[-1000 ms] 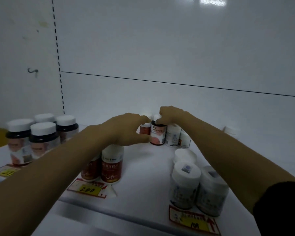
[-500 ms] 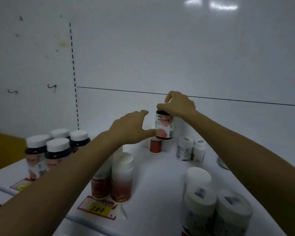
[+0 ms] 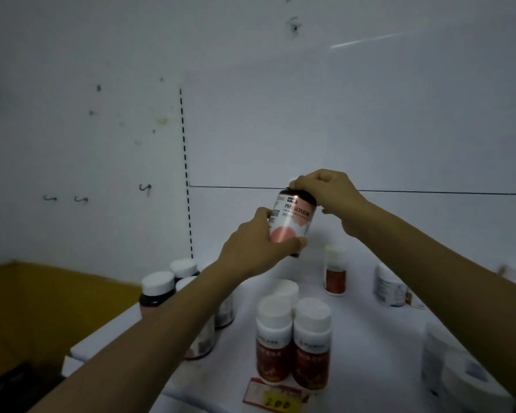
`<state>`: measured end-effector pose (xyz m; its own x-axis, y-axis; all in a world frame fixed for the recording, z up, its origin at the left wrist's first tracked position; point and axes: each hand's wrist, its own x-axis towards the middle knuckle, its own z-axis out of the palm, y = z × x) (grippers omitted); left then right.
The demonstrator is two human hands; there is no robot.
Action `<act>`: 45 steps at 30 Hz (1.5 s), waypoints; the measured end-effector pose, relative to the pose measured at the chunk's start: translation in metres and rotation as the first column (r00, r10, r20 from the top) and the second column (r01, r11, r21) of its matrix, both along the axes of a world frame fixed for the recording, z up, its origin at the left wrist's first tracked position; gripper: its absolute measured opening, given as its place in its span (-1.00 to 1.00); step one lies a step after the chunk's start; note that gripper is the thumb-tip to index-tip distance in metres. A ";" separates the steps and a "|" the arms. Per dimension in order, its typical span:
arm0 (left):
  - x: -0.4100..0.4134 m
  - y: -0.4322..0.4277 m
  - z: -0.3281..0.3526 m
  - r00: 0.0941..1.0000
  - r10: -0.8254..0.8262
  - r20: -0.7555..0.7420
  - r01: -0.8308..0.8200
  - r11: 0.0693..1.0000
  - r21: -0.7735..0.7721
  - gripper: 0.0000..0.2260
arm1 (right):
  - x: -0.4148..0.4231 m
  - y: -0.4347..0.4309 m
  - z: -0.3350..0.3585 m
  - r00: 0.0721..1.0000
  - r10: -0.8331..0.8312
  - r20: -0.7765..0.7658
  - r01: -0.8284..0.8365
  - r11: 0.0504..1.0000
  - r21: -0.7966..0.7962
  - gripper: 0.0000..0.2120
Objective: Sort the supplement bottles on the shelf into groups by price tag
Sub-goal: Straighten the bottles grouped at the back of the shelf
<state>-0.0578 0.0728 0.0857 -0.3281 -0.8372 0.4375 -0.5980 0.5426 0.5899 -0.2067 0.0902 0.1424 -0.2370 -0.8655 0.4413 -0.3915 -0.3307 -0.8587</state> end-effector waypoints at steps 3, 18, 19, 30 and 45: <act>0.038 0.004 0.006 0.997 0.011 0.079 -0.005 0.997 -0.072 -0.41 | 0.030 0.004 -0.001 0.999 0.019 0.030 -0.019 1.000 -0.011 -0.76; 0.160 -0.018 0.021 0.992 -0.092 0.081 0.102 0.986 -0.129 -0.43 | 0.136 -0.003 -0.006 0.992 -0.027 0.124 0.031 0.999 -0.032 -0.61; 0.160 -0.022 0.021 0.993 -0.099 0.068 0.108 0.984 -0.141 -0.43 | 0.136 -0.004 -0.005 0.993 -0.028 0.119 0.033 0.999 -0.036 -0.58; 0.162 -0.072 0.020 0.997 -0.066 -0.024 0.059 0.973 -0.224 -0.39 | 0.141 -0.054 0.008 0.995 0.008 0.100 0.001 0.996 -0.089 -0.62; 0.170 -0.181 -0.024 0.971 -0.229 -0.062 0.204 0.940 -0.274 -0.44 | 0.154 -0.122 -0.014 0.979 -0.121 -0.164 0.126 0.992 0.020 -0.56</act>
